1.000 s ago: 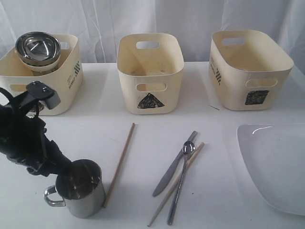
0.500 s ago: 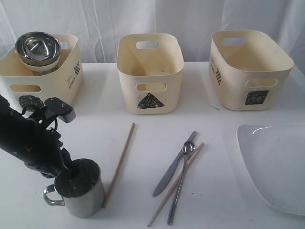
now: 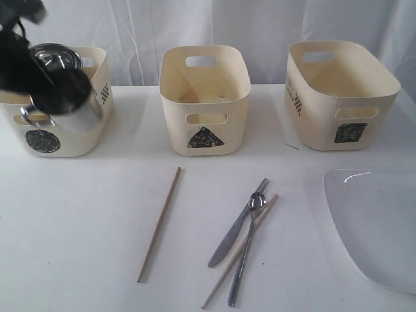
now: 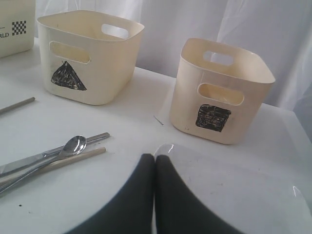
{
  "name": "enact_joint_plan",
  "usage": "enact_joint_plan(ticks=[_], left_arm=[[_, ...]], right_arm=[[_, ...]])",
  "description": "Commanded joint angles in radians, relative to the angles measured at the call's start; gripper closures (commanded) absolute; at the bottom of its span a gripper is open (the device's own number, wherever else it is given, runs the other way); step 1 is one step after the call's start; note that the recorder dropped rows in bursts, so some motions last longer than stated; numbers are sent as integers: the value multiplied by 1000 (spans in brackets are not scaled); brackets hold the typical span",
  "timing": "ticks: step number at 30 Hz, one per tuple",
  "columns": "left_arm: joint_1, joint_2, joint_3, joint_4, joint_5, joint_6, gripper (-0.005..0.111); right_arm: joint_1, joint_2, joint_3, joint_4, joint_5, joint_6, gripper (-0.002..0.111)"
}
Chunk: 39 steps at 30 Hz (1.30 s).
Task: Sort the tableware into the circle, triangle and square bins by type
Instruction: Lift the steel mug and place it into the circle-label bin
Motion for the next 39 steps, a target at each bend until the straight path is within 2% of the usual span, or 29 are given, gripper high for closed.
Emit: enact_joint_plan(ticks=[1,5,10,20,24,27,29,30,31,32,35,39], left_arm=[[132,56,-203,52,-17,-86,106],[194,153,-338,50,-37,-101,106],[206,282,-433,50,-12,-103,106],[204,406,-438,45,8,-93,106],[200,431,-438,-39,80,-55,106],[192,450,-437,-133,134,45,97],[190,455,-437,-162,144,59,83],[190,455,-437,-179,144,59,70],[190,451,-437,-179,149,53,63],[190,440,-435,-179,155,53,62],[190,401,-406,-179,131,53,70],[190,310,-348,-201,134,53,96]], right_arm=[[3,-7,5,-5,-11,-2,108],[3,-7,5,-5,-11,-2,108],[3,-7,5,-5,-11,-2,108],[3,-7,5,-5,-11,-2,108],[3,-7,5,-5,-11,-2,108],[3,-7,5,-5,-11,-2,108],[3,-7,5,-5,-11,-2,108],[3,-7,5,-5,-11,-2,108],[3,-7,5,-5,-11,-2,108],[3,-7,5,-5,-11,-2,108],[3,-7,5,-5,-11,-2,108],[3,-7,5,-5,-11,-2,108]])
